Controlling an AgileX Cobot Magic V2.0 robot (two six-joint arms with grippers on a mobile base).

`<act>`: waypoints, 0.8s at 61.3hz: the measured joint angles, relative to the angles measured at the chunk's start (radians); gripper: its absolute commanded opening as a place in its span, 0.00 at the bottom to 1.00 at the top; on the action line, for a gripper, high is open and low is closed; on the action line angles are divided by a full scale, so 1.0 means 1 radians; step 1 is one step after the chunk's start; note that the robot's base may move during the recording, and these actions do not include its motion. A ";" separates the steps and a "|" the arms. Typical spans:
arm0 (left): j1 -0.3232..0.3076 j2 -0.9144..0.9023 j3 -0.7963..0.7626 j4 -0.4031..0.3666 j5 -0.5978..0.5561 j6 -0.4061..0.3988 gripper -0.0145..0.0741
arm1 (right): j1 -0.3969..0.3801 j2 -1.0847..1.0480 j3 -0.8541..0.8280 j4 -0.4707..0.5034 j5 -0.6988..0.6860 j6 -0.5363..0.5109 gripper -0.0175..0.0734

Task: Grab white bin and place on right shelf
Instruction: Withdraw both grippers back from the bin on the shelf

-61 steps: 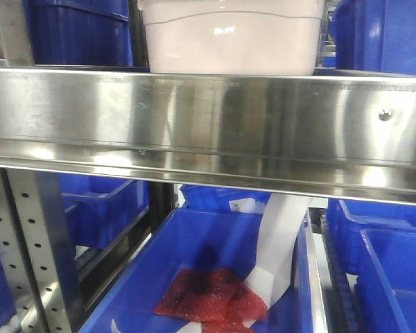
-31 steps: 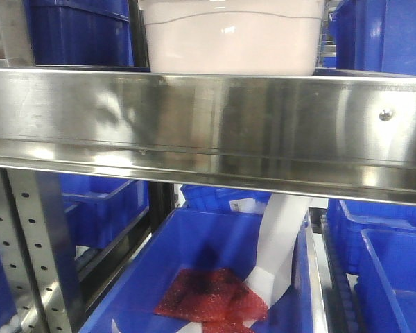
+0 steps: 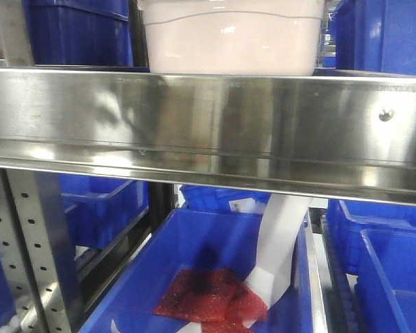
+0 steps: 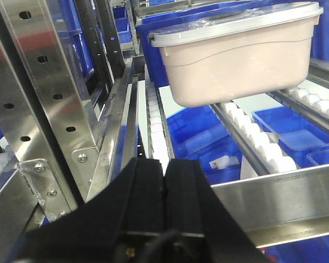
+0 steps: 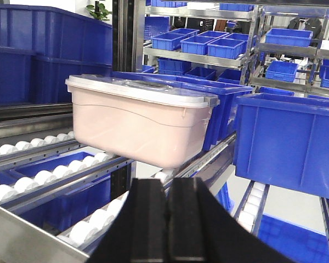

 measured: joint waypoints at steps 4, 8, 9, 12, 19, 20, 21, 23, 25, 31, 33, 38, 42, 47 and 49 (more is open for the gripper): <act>0.000 0.000 0.000 0.000 0.000 0.000 0.03 | 0.000 0.000 0.000 0.000 0.000 0.000 0.27; 0.000 -0.004 0.008 0.000 0.000 0.000 0.03 | 0.000 0.000 0.000 0.000 0.000 0.000 0.27; 0.000 -0.007 0.011 0.000 0.000 0.000 0.03 | 0.000 0.000 0.000 0.000 0.000 0.000 0.27; 0.008 -0.023 0.025 0.000 0.000 0.000 0.03 | 0.000 0.000 0.000 0.000 0.000 0.000 0.27; 0.068 -0.097 0.078 -0.003 0.002 0.000 0.03 | 0.000 0.000 0.000 0.000 0.000 0.000 0.27; 0.076 -0.114 0.090 -0.008 0.002 0.000 0.03 | 0.000 0.000 0.000 0.000 0.000 0.000 0.27; 0.089 -0.127 0.099 -0.013 0.002 0.000 0.03 | 0.000 0.000 0.000 0.000 0.000 0.000 0.27; 0.111 -0.159 0.123 -0.025 0.002 0.000 0.03 | 0.000 0.000 0.000 0.000 0.000 0.000 0.27; 0.134 -0.193 0.151 -0.039 0.002 0.000 0.03 | 0.000 0.000 0.000 0.000 0.000 0.000 0.27; 0.201 -0.299 0.251 -0.077 0.002 0.000 0.03 | 0.000 0.000 0.000 0.000 0.000 0.000 0.27; 0.222 -0.333 0.287 -0.084 0.002 0.000 0.03 | 0.000 0.000 0.000 0.000 0.000 0.000 0.27; 0.269 -0.415 0.380 -0.108 -0.002 0.000 0.03 | 0.000 0.000 0.000 0.000 0.000 -0.001 0.27; 0.304 -0.463 0.443 -0.122 -0.026 0.000 0.03 | 0.000 0.000 0.000 0.000 0.000 -0.001 0.27; 0.338 -0.518 0.528 -0.131 -0.085 0.000 0.03 | 0.000 0.000 0.000 0.000 0.000 -0.001 0.27; 0.346 -0.531 0.558 -0.133 -0.117 0.000 0.03 | 0.000 0.000 0.000 0.000 0.000 -0.001 0.27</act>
